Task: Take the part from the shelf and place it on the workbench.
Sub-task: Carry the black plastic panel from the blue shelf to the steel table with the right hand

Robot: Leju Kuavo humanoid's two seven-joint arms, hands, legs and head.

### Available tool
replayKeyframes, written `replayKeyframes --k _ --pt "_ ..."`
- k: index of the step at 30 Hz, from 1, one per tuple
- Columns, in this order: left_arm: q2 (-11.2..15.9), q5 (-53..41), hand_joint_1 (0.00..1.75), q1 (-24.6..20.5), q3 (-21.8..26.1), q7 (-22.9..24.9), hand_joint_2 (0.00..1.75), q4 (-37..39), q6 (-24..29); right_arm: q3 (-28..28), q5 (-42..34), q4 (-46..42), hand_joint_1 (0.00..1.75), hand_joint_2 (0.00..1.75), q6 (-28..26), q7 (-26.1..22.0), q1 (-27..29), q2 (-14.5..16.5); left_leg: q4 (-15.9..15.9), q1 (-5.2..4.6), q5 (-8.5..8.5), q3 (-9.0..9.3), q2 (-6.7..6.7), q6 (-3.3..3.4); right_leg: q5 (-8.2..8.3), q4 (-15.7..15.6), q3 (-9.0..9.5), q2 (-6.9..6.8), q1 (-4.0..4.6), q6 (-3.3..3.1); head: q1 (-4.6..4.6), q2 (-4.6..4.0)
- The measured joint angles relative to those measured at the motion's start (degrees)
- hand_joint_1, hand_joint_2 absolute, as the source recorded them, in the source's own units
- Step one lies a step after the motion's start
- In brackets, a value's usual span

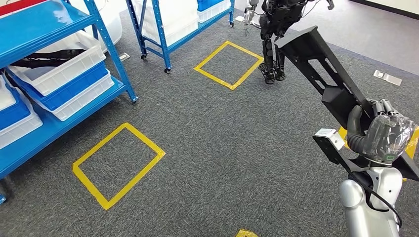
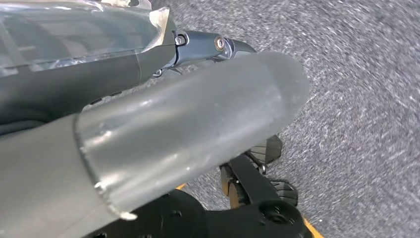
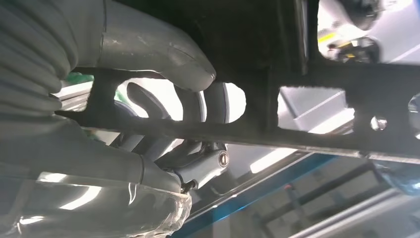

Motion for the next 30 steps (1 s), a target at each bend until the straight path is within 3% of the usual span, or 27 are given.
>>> replayKeyframes --k 2,4,7,9,11,13,14,15,17,18,20,22,24,26,28,29,30 --pt "0.03 0.00 0.00 -0.01 -0.05 -0.13 0.00 -0.01 -0.01 -0.49 -0.68 -0.10 1.75 1.75 0.41 -0.12 0.54 -0.08 -7.96 0.00 3.22 4.43 -1.94 0.71 0.47 0.06 -0.30 1.50 0.13 0.42 -0.01 0.00" --pt "0.08 -0.02 0.00 0.02 -0.05 -0.43 0.00 -0.02 -0.06 -0.75 -0.29 -0.15 1.75 1.75 0.55 -0.29 0.85 -0.16 -12.74 -0.21 4.37 6.91 -3.33 1.24 0.94 0.10 -0.72 2.74 0.24 1.03 0.07 0.00" --pt "0.02 -0.13 0.00 0.05 -0.04 -0.83 0.00 -0.02 -0.22 -1.32 1.46 -0.23 1.75 1.75 0.57 -0.35 1.55 -0.28 -13.81 -0.76 5.07 7.18 -1.74 2.07 1.68 0.01 -1.45 3.89 0.19 2.14 0.12 0.00" --pt "-0.09 -0.34 0.00 0.12 -0.03 -0.91 0.00 -0.04 -0.39 -1.82 3.01 -0.34 1.75 1.75 0.49 -0.11 1.83 -0.41 -14.77 -0.70 6.15 7.21 -0.34 2.89 0.23 2.59 -3.10 1.79 0.44 2.08 0.32 0.00" --pt "-0.10 -0.59 0.00 0.48 -0.03 -1.01 0.00 -0.05 -0.54 -2.08 6.68 -0.41 1.75 1.75 0.60 0.89 1.71 -0.31 -15.13 -0.71 6.70 6.86 1.19 3.33 -3.44 9.56 -6.26 -0.99 0.45 1.55 0.60 0.00" --pt "-0.09 -0.90 0.00 0.87 -0.03 -1.16 0.00 -0.05 -0.69 -2.29 13.37 -0.42 1.75 1.75 1.23 2.83 1.59 -0.02 -15.07 -0.78 6.85 6.45 2.86 3.29 -5.96 15.72 -8.41 -1.91 0.06 1.86 0.69 0.00" --pt "-0.09 -1.10 0.00 1.00 -0.02 -1.25 0.00 -0.04 -0.87 -2.50 17.49 -0.43 1.75 1.75 1.82 4.00 1.44 0.04 -15.03 -0.75 6.88 6.31 3.64 3.19 -6.07 16.11 -8.03 -2.23 -0.21 2.37 0.70 0.00" --pt "-0.09 -1.34 0.00 1.07 -0.02 -1.36 0.00 -0.04 -1.04 -2.73 21.13 -0.44 1.75 1.75 2.57 5.07 1.12 -0.03 -14.95 -0.68 6.87 6.25 4.34 3.04 -5.40 14.08 -6.43 -2.68 -0.54 3.01 0.70 0.00" --pt "-0.02 -1.74 0.00 1.11 -0.03 -1.64 0.00 -0.06 -1.54 -3.28 26.18 -0.49 1.75 1.75 4.39 6.92 -0.23 -0.75 -14.48 -0.67 6.60 6.15 5.64 2.48 -3.51 6.30 -1.47 -5.05 -1.15 4.20 0.74 0.00" --pt "0.09 -2.00 0.00 1.12 -0.03 -1.78 0.00 -0.08 -1.78 -3.60 27.29 -0.65 1.75 1.75 5.36 7.64 -1.15 -1.39 -14.10 -0.78 6.34 6.07 6.21 2.06 -2.85 3.16 0.43 -6.19 -1.07 4.34 0.75 0.00" --pt "0.37 -2.61 0.00 1.16 -0.03 -1.97 0.00 -0.15 -2.25 -4.49 27.75 -1.34 1.75 1.75 7.07 8.73 -2.70 -2.93 -13.58 -1.19 5.97 5.97 7.17 1.27 -2.64 0.90 1.63 -7.05 -0.70 3.68 0.62 0.00" --pt "0.49 -3.08 0.00 1.22 -0.03 -2.04 0.00 -0.21 -2.56 -5.58 27.12 -2.33 1.75 1.75 8.22 9.21 -3.58 -4.50 -13.33 -1.02 5.72 5.93 7.91 0.76 -2.41 1.03 1.39 -5.66 -0.81 2.90 0.42 0.00" --pt "0.60 -3.41 0.00 1.28 -0.04 -2.04 0.00 -0.25 -2.71 -6.51 26.55 -3.40 1.75 1.75 8.62 9.26 -4.17 -5.73 -11.13 -0.39 3.85 5.12 5.81 0.26 -2.14 1.00 1.19 -4.36 -1.12 2.23 0.35 0.00" --pt "0.71 -3.73 0.00 1.52 -0.05 -2.02 0.00 -0.26 -2.85 -6.94 26.72 -4.44 1.75 1.75 8.64 9.21 -4.37 -6.21 -4.74 -0.01 -0.05 2.42 2.16 -0.05 -1.95 0.98 1.04 -3.08 -0.97 1.51 0.26 0.00" --pt "0.82 -3.93 0.00 1.92 -0.05 -1.91 0.00 -0.26 -2.87 -6.97 27.34 -5.18 1.75 1.75 8.64 9.11 -3.97 -6.07 1.91 0.00 -2.65 -0.74 0.69 0.02 -1.85 0.99 0.88 -1.61 -0.57 1.14 0.21 0.00" --pt "0.90 -4.01 0.00 2.10 -0.04 -1.84 0.00 -0.26 -2.82 -6.93 27.58 -5.47 1.75 1.75 8.63 9.06 -3.64 -5.91 2.90 0.00 -2.41 -1.35 0.45 0.17 -1.79 1.00 0.83 -0.79 -0.42 1.04 0.19 0.00" --pt "0.98 -4.03 0.00 2.25 -0.04 -1.78 0.00 -0.26 -2.78 -6.89 27.71 -5.72 1.75 1.75 8.63 9.04 -3.39 -5.73 1.62 -0.01 -1.05 -0.88 0.20 0.41 -1.74 1.01 0.82 0.05 -0.31 0.98 0.20 0.00"
